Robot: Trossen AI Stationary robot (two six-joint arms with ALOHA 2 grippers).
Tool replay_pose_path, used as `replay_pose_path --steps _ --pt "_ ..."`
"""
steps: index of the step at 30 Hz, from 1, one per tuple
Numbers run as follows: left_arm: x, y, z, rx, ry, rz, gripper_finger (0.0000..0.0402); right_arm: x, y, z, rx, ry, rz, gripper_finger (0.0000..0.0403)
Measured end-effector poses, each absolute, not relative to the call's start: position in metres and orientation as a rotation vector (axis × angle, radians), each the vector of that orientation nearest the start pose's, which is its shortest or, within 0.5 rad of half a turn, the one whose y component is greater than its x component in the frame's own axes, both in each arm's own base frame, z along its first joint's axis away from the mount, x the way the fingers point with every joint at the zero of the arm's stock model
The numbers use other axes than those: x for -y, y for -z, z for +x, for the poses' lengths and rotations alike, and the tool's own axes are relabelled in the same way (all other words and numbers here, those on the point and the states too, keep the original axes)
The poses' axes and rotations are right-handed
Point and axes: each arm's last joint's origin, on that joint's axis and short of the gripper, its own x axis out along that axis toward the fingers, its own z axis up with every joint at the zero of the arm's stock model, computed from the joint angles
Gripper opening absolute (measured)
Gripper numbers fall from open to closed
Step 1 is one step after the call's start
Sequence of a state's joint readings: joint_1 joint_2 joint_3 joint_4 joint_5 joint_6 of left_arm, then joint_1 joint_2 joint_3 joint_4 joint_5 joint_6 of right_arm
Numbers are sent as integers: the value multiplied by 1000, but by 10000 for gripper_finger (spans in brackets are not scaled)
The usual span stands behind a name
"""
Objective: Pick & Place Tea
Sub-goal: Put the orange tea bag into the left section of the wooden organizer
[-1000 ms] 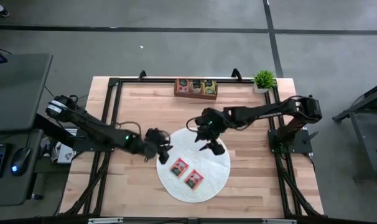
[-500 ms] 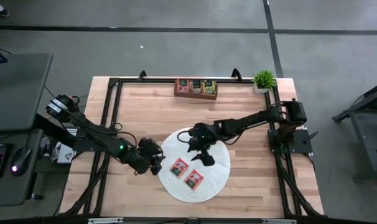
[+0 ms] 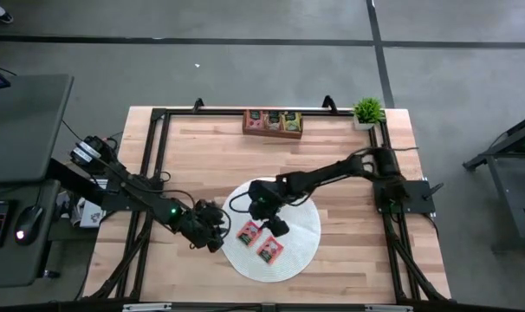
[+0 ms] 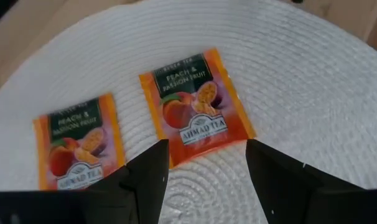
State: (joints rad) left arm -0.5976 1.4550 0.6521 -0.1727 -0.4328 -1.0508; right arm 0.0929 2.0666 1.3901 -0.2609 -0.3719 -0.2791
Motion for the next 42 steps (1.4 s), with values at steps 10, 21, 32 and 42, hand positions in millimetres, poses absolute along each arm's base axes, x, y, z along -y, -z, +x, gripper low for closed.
replay_pose_path --steps 10,21,32,42 --pt "135 -152 221 -808 -270 -492 143 -58 -142 430 -837 -609 -310 208" --pt "139 -148 225 -808 -236 -498 143 -58 -144 434 -786 -600 -363 208" --pt "142 -143 229 -807 -220 -530 143 -60 -143 435 -758 -628 -358 208" --pt "142 -143 228 -814 -225 -539 143 -64 -117 439 -810 -632 -279 208"
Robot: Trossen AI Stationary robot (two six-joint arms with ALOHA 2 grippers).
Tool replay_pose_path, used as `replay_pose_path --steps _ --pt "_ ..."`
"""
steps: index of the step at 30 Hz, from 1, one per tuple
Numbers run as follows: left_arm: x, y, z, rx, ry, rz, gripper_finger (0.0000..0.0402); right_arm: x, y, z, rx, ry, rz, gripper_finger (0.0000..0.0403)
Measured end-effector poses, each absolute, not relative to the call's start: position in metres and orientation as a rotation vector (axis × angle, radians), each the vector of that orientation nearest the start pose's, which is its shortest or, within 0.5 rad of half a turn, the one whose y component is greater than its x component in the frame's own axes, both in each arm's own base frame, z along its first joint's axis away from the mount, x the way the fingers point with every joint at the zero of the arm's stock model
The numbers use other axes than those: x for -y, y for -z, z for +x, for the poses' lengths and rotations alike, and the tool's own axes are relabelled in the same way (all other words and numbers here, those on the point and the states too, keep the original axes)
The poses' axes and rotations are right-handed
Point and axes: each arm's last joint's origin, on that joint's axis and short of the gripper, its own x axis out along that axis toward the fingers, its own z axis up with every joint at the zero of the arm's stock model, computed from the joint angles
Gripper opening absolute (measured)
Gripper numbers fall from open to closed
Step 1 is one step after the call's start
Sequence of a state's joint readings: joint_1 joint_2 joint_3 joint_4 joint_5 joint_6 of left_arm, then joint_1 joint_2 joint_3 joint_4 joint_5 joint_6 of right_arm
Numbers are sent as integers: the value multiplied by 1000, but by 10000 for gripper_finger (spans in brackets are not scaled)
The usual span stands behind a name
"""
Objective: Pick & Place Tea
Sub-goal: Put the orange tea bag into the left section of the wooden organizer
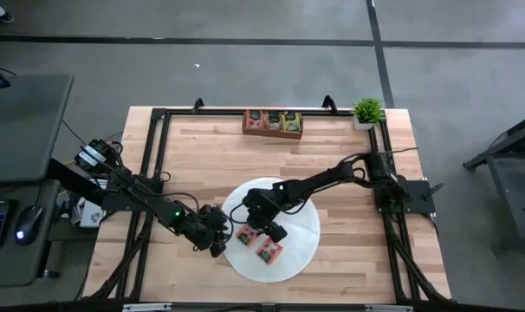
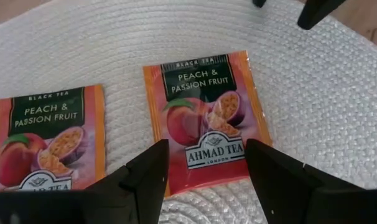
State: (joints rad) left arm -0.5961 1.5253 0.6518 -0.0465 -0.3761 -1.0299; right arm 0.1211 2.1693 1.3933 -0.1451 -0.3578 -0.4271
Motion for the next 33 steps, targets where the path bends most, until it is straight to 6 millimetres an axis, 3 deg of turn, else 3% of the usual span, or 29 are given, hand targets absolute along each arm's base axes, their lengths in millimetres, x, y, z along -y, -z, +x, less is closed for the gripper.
replay_pose_path --steps 7,17,24,33 --pt "142 -143 228 -809 -244 -590 143 -56 -103 442 -877 -541 -101 208" --pt "140 -142 228 -772 -317 -644 143 -21 -100 445 -947 -250 119 208" --pt "132 -139 227 -753 -453 -705 143 -15 -99 445 -960 -131 153 208" --pt "106 -137 237 -762 -558 -764 143 -12 -99 445 -955 -23 166 208"
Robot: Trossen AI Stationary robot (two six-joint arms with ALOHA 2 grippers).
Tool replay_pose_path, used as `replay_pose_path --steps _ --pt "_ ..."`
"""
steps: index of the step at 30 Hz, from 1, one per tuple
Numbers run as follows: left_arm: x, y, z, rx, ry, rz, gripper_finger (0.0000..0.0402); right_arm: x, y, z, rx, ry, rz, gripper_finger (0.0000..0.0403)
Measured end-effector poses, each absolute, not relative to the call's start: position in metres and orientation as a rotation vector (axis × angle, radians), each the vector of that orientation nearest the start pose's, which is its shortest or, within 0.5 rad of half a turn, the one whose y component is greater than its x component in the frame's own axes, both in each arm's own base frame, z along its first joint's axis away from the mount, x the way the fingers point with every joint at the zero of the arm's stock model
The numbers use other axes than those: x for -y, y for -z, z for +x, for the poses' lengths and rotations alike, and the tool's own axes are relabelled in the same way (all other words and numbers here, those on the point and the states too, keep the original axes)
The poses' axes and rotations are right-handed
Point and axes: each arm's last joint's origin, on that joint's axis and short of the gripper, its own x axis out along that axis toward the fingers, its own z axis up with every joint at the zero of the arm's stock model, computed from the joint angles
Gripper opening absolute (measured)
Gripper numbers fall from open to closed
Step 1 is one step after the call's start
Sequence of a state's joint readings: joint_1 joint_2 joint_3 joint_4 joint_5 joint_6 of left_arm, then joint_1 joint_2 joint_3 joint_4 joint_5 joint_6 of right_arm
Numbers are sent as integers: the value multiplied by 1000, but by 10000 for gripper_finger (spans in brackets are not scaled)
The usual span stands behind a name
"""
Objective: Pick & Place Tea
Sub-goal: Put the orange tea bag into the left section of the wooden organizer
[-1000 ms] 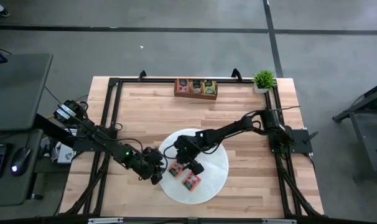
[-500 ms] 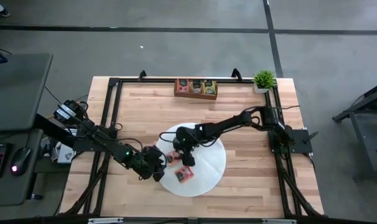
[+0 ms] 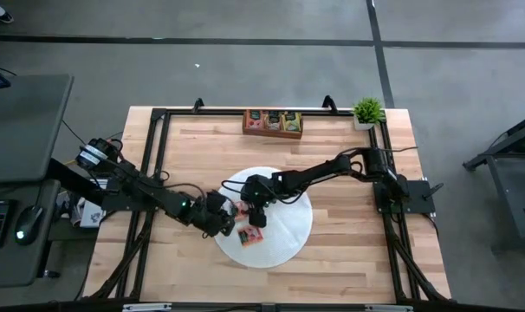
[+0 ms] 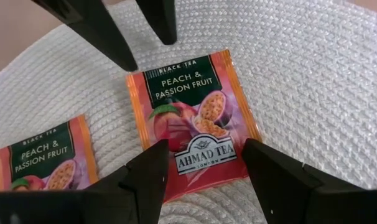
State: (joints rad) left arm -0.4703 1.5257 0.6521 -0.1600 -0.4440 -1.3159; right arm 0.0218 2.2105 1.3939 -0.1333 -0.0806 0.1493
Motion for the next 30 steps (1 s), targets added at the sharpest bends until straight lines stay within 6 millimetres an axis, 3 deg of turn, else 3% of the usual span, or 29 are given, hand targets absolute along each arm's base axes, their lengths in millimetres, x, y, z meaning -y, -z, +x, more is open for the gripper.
replay_pose_path --steps 11,21,30 --pt "83 -136 248 -809 -640 -1088 143 -12 -99 445 -947 0 153 208" --pt "65 -139 259 -764 -636 -1187 143 -10 -100 447 -925 21 142 208" --pt "64 -139 260 -763 -632 -1184 142 -11 -100 447 -924 11 127 208"
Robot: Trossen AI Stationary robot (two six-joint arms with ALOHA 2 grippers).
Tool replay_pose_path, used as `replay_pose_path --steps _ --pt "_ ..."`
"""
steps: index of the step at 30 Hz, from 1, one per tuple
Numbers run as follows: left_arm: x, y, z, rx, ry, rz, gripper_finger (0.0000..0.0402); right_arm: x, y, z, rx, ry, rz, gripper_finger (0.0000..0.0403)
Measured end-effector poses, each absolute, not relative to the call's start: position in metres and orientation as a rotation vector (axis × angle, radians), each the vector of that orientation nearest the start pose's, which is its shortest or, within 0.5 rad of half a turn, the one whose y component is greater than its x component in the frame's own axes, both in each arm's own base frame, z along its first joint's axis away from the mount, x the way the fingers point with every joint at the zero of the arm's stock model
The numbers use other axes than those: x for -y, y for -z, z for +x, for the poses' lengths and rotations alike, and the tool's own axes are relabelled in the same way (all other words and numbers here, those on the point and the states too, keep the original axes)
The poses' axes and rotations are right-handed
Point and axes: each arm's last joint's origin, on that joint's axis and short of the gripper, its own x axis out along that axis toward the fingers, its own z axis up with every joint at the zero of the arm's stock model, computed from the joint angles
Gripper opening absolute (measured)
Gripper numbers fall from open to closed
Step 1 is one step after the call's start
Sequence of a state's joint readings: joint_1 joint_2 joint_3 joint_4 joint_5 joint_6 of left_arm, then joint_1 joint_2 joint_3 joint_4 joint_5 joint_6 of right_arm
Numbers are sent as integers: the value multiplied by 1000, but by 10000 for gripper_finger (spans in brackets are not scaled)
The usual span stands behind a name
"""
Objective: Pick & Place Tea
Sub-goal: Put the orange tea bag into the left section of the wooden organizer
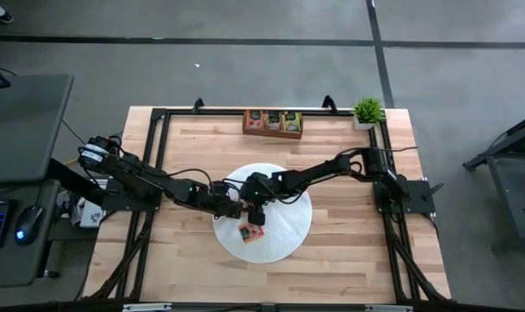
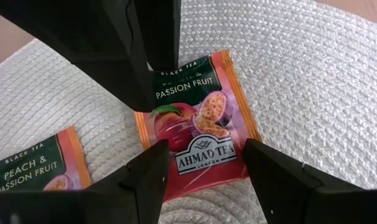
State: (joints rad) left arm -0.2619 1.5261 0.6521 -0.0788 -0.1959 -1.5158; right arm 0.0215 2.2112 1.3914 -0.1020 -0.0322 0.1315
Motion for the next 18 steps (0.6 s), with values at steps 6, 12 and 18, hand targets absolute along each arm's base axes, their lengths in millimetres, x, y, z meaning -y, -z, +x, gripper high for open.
replay_pose_path --steps 6,12,18 --pt "63 -138 257 -780 -653 -1170 100 -11 -100 447 -924 9 127 208" --pt "62 -137 256 -786 -656 -1111 11 -11 -100 447 -923 8 127 208" --pt "62 -137 256 -800 -641 -1057 3 -11 -101 448 -919 7 128 208"
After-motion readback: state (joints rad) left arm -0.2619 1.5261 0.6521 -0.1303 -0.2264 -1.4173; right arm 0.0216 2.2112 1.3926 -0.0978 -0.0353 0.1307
